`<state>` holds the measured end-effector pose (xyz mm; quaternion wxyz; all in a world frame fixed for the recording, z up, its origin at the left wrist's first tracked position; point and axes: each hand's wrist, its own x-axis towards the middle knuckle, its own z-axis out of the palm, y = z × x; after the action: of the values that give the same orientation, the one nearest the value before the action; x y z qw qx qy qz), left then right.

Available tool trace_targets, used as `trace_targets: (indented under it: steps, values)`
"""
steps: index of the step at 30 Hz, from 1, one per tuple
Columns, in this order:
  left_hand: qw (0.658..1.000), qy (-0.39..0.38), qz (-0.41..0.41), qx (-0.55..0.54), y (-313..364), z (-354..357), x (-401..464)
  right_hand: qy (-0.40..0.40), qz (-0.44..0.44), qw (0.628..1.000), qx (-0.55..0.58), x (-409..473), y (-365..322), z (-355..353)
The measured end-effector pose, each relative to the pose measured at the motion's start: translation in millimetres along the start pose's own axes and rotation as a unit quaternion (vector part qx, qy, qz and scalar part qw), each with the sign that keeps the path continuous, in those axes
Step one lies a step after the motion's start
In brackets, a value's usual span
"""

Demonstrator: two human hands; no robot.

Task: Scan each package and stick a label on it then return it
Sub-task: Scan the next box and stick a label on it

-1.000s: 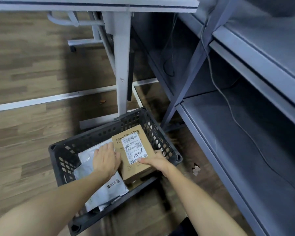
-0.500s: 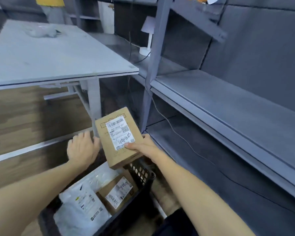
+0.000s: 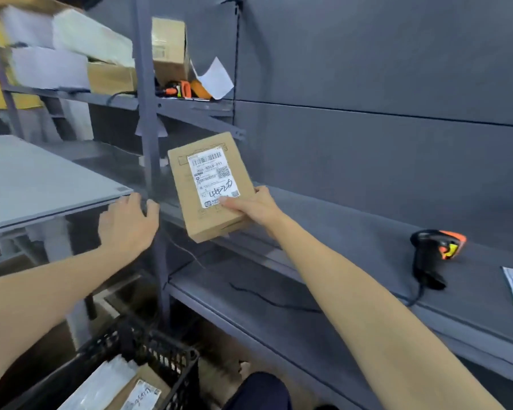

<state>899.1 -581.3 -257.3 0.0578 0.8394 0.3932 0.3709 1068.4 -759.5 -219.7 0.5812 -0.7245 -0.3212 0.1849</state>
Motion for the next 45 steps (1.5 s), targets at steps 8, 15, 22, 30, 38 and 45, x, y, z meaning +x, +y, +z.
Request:
trace_targets:
  steps: [8,15,22,30,38,45]
  values:
    - [0.979,-0.089,0.136,-0.123,168.2,46.8,-28.2,0.21,0.045,0.976,0.03,-49.5,40.9,-144.4]
    - [0.942,-0.164,0.189,-0.223,281.9,80.1,-48.3,0.339,0.076,0.936,0.062,-88.7,68.4,-219.7]
    - [0.871,-0.306,0.062,-0.381,349.4,98.5,-56.5,0.403,0.104,0.907,0.069,-101.2,73.2,-248.1]
    - [0.774,-0.376,-0.082,-0.502,367.4,112.7,-46.4,0.358,0.083,0.927,0.071,-89.9,73.5,-239.3]
    - [0.761,-0.277,-0.125,-0.573,344.5,127.0,-46.9,0.34,0.096,0.926,-0.134,-76.3,68.6,-233.5]
    - [0.767,-0.249,-0.083,-0.586,332.8,134.3,-59.4,0.507,0.257,0.749,-0.339,-87.9,91.1,-236.5]
